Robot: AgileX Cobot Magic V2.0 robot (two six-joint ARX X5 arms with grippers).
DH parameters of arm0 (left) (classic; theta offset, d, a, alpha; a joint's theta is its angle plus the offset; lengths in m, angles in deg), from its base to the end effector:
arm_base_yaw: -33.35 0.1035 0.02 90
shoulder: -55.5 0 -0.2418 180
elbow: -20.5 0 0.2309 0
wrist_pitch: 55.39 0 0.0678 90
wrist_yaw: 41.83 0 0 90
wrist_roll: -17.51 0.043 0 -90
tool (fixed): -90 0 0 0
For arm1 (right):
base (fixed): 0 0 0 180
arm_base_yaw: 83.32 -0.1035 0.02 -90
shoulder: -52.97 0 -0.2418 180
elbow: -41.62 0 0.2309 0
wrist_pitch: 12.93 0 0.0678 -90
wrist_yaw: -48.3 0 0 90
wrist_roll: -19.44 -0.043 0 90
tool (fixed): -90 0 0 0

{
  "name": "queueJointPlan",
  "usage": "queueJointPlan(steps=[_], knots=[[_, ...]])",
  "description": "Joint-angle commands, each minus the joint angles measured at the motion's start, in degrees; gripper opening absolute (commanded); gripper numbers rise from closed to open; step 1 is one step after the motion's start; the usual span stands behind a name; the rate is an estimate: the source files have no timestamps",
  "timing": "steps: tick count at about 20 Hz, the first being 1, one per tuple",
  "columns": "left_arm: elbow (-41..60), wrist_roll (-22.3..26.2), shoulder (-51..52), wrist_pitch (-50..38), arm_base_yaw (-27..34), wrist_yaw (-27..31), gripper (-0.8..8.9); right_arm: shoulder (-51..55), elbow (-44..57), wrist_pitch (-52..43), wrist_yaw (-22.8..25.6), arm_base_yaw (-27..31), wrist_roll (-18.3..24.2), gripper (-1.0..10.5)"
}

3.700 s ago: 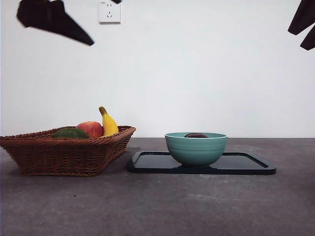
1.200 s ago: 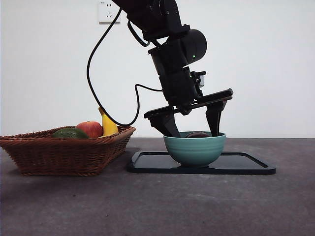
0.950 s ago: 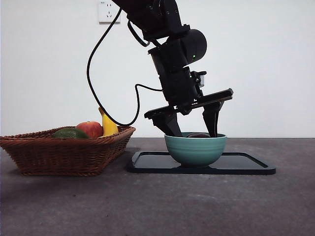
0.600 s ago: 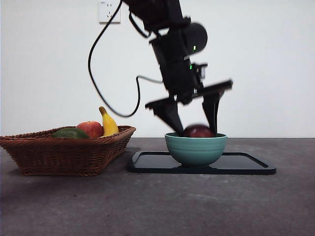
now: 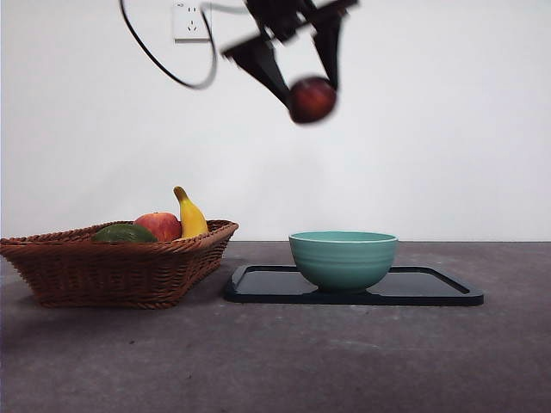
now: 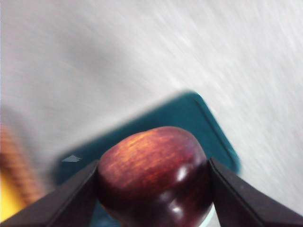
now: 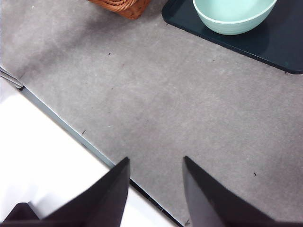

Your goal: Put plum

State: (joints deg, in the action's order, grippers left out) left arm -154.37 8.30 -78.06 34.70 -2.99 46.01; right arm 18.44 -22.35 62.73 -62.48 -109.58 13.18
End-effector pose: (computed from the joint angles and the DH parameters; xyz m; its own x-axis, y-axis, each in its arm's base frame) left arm 0.3479 -0.2579 0.3478 0.5081 -0.4206 -0.7517 0.5073 0.8514 -0.1335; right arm 0.0799 0.0564 0.2761 0.4232 0.6044 -0.6750 -0.5594 0.7603 0.3301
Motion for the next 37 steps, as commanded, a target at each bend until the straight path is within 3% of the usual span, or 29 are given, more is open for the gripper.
queueJointPlan(steps=[1,5,23,28,37], knots=[[-11.0,2.3,-1.3,4.2,1.2,2.3,2.44,-0.2,-0.2,-0.6,0.2,-0.3,-0.1,1.8],[-24.4,2.8,-0.8,9.0,4.4,5.4,2.43,-0.2,-0.2,-1.2,0.2,-0.3,0.3,1.8],[-24.1,3.2,4.0,10.1,9.4,3.0,2.44,-0.2,-0.2,-2.4,0.2,-0.3,1.0,1.8],[-20.5,3.2,3.7,10.1,8.7,-7.3,2.44,-0.2,-0.2,-2.4,0.2,-0.3,1.9,1.8],[2.2,5.6,3.7,10.1,8.7,-9.5,2.44,-0.2,-0.2,-2.4,0.2,-0.3,1.7,1.8]])
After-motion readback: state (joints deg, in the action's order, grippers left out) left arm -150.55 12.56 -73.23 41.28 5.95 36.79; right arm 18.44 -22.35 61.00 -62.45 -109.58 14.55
